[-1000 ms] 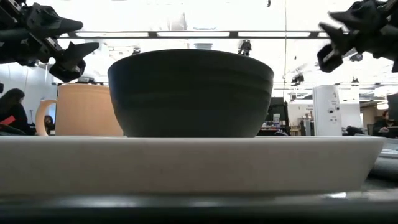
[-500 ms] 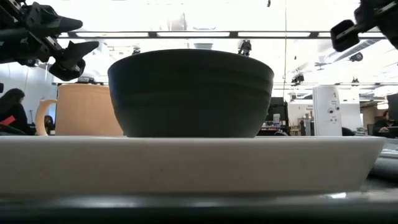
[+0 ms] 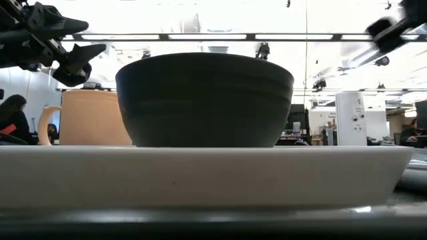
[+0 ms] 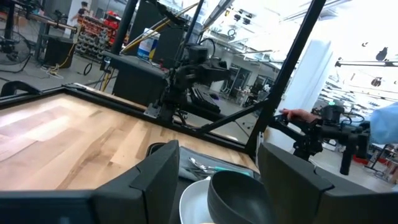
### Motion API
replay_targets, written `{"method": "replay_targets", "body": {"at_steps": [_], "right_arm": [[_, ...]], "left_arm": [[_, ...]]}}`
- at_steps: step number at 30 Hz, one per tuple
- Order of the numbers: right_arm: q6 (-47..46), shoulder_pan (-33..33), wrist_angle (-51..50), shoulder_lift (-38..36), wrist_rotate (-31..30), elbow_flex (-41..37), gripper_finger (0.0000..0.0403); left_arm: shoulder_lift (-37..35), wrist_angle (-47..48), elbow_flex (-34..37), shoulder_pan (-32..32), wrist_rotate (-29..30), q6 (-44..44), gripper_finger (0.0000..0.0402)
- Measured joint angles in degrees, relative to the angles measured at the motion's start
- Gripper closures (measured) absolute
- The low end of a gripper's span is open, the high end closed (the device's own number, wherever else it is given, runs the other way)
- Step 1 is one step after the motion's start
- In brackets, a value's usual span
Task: Set up tray
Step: Return to home position
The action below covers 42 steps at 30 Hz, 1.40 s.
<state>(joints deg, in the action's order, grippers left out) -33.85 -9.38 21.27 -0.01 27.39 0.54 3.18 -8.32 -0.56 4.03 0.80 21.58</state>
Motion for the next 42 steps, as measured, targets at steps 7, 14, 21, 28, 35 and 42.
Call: {"method": "replay_targets", "body": {"at_steps": [7,14,21,28,35,42], "right_arm": [[0.8,0.1,-3.9,0.0,-24.2,0.0,0.0335],[0.9,0.1,-3.7,0.0,-29.1,0.0,0.0335],[0.8,0.1,-3.9,1.5,-29.1,0.0,0.0335],[0.8,0.1,-9.6,3.5,-29.0,0.0,0.0335],[-0.1,0.2,-18.8,3.8,-32.1,0.0,0.0335],[0.8,2.3,-18.9,3.8,-39.7,0.0,0.0335]], "left_arm": [[-0.7,0.0,0.0,0.0,0.0,0.0,0.0202],[-1.9,0.0,0.0,0.0,0.0,0.0,0.0203],[-3.0,0.0,0.0,0.0,0.0,0.0,0.0202],[-3.0,0.0,0.0,0.0,0.0,0.0,0.0202],[-3.0,0.0,0.0,0.0,0.0,0.0,0.0203],[-3.0,0.0,0.0,0.0,0.0,0.0,0.0203]]}}
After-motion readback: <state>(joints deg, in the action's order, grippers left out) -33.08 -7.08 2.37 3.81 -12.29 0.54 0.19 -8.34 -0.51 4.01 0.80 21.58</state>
